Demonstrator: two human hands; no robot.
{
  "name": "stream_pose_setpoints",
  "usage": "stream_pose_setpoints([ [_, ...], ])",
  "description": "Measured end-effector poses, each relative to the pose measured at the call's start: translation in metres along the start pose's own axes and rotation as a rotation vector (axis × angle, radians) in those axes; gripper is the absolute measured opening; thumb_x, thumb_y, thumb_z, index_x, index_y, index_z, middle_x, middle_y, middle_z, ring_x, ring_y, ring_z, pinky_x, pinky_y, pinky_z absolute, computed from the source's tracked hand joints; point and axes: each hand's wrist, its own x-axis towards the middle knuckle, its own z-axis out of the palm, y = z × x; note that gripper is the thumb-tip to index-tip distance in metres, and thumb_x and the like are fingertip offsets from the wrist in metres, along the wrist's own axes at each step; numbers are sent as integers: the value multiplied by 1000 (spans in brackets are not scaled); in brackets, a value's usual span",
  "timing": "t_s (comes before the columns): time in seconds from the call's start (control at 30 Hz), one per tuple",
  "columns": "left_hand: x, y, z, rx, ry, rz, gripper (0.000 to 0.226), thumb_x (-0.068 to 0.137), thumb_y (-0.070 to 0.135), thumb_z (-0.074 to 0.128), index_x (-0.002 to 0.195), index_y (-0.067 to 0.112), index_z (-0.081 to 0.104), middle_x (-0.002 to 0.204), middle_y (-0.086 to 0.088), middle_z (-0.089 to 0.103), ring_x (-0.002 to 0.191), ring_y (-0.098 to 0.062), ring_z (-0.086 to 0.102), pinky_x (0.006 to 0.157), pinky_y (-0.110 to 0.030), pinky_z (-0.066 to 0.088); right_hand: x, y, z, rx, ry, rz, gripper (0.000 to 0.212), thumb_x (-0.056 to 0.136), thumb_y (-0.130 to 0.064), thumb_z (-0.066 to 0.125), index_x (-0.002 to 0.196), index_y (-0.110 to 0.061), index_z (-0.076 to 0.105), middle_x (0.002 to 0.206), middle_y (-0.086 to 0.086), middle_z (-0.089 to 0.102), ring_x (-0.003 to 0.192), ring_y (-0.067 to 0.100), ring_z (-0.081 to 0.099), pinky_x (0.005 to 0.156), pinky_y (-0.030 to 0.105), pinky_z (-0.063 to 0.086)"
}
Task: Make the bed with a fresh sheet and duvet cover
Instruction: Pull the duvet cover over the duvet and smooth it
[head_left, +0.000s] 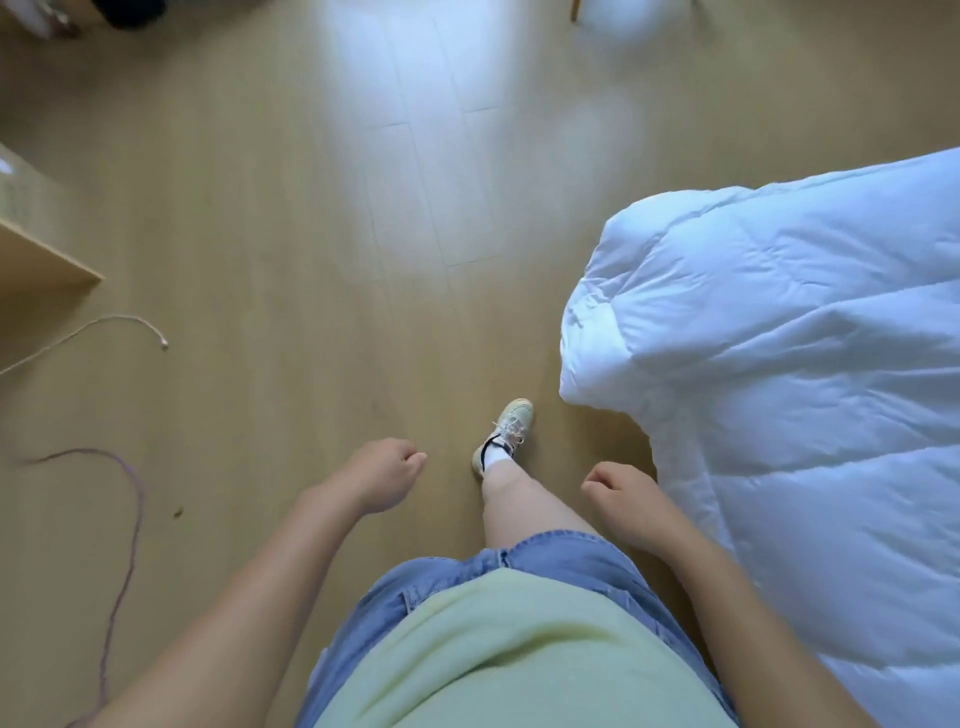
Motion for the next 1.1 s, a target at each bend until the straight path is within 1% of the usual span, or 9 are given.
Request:
stream_pose_setpoints([
  [0.13, 86, 84, -69, -12, -33, 25, 30, 99, 21, 37, 93, 5, 61, 104, -19, 64, 94, -29, 58, 80, -34, 44, 85, -19, -94, 40, 18, 15, 18, 88, -21, 40, 78, -11, 52, 80, 1, 59, 72, 16, 49, 68, 34, 41],
  [0.3, 170, 193, -165, 74, -44, 104, 31, 99, 23, 37, 93, 3, 60, 104, -20, 65, 82, -22, 51, 76, -34, 42, 158, -61, -217, 145, 45, -30, 21, 92, -17, 39, 73, -18, 48, 83, -1, 58, 75, 15, 49, 67, 30, 39],
  [0.4, 219, 243, -210, 26, -11, 117, 30, 98, 21, 38, 92, 5, 62, 95, -16, 65, 75, -21, 49, 68, -30, 38, 198, -71, -275, 177, 21, -44, 23, 93, -17, 39, 70, -17, 41, 77, -1, 50, 67, 13, 41, 62, 28, 34],
  [0.57, 315, 322, -264, 56, -79, 125, 26, 97, 21, 38, 88, 18, 62, 92, -5, 65, 74, -18, 51, 69, -29, 39, 288, -68, -370, 309, 88, 43, 23, 93, -22, 44, 89, -1, 53, 80, 3, 53, 67, 15, 41, 60, 28, 35],
  [0.67, 390, 382, -310, 36, -112, 156, 28, 96, 20, 41, 78, 23, 61, 85, -1, 65, 71, -17, 53, 71, -29, 43, 353, -65, -441, 383, 147, 69, 21, 93, -22, 44, 92, -4, 55, 83, 3, 57, 68, 14, 44, 61, 27, 36],
  [0.8, 495, 505, -395, 146, -76, 265, 27, 98, 19, 39, 91, 16, 65, 92, -3, 64, 83, -25, 56, 73, -30, 43, 410, -53, -545, 494, 236, 169, 17, 93, -24, 46, 90, -11, 56, 78, -3, 56, 67, 13, 47, 64, 27, 40],
  [0.87, 537, 578, -425, 217, -94, 335, 25, 97, 17, 41, 85, 20, 62, 96, -6, 66, 79, -22, 54, 68, -27, 39, 425, -39, -594, 568, 282, 229, 16, 93, -23, 47, 90, -12, 57, 80, -4, 58, 70, 12, 49, 69, 27, 42],
  [1.0, 603, 724, -436, 480, -192, 447, 23, 96, 15, 42, 93, 15, 65, 100, -10, 66, 78, -21, 53, 60, -23, 35, 455, 5, -670, 740, 354, 354, 16, 92, -25, 46, 89, -15, 58, 86, 3, 63, 73, 14, 52, 69, 29, 43],
  [1.1, 642, 828, -418, 693, -275, 497, 27, 96, 17, 41, 104, 10, 66, 109, -9, 65, 98, -26, 58, 71, -24, 39, 482, 50, -725, 856, 405, 421, 16, 91, -26, 45, 87, -19, 58, 90, 2, 64, 74, 13, 53, 69, 29, 43],
])
